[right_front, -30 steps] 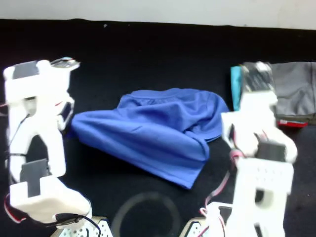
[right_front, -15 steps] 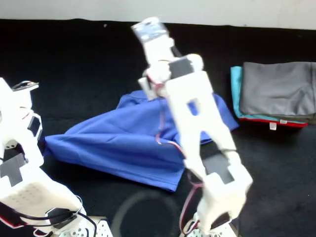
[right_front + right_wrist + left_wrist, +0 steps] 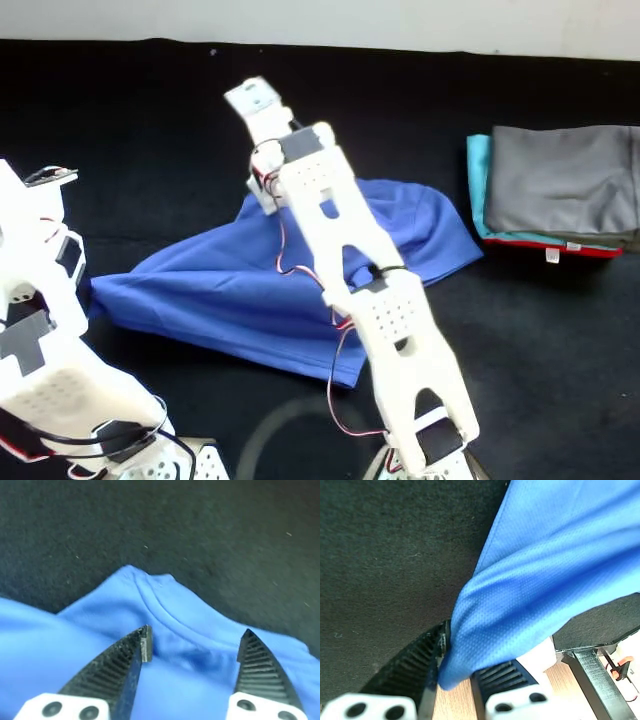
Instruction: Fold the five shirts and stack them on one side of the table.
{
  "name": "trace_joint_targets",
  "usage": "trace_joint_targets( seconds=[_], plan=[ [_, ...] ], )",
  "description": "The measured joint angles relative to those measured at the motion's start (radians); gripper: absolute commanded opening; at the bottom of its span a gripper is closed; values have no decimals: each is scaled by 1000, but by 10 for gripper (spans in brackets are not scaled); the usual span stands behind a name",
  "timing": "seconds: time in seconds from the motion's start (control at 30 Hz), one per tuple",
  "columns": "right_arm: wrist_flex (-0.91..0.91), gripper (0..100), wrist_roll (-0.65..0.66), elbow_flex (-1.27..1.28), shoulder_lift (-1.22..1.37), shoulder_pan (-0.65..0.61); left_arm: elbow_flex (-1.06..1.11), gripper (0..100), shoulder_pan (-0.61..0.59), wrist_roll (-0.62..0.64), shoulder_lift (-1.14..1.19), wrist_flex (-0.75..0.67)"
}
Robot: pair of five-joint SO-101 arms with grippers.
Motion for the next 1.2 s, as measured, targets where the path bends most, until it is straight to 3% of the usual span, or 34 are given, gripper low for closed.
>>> trace_joint_targets(
  seconds=[0.23, 0.4, 0.6, 0.87, 1.1, 1.2],
  plan=[
    [0, 256, 0, -91, 141, -46, 0, 10, 0, 0, 0, 0],
    [78, 0, -3, -117, 158, -48, 0, 10, 0, 0, 0, 0],
    [166, 7, -3, -183, 163, -9, 0, 10, 3, 0, 0, 0],
    [336, 6, -3, -503, 170, 54, -31, 10, 55, 2, 0, 0],
    [341, 6, -3, -559, 124, 135, -247, 10, 104, 77, 0, 0],
    [341, 6, 57, -559, 38, 184, -377, 8, 127, 86, 0, 0]
  ],
)
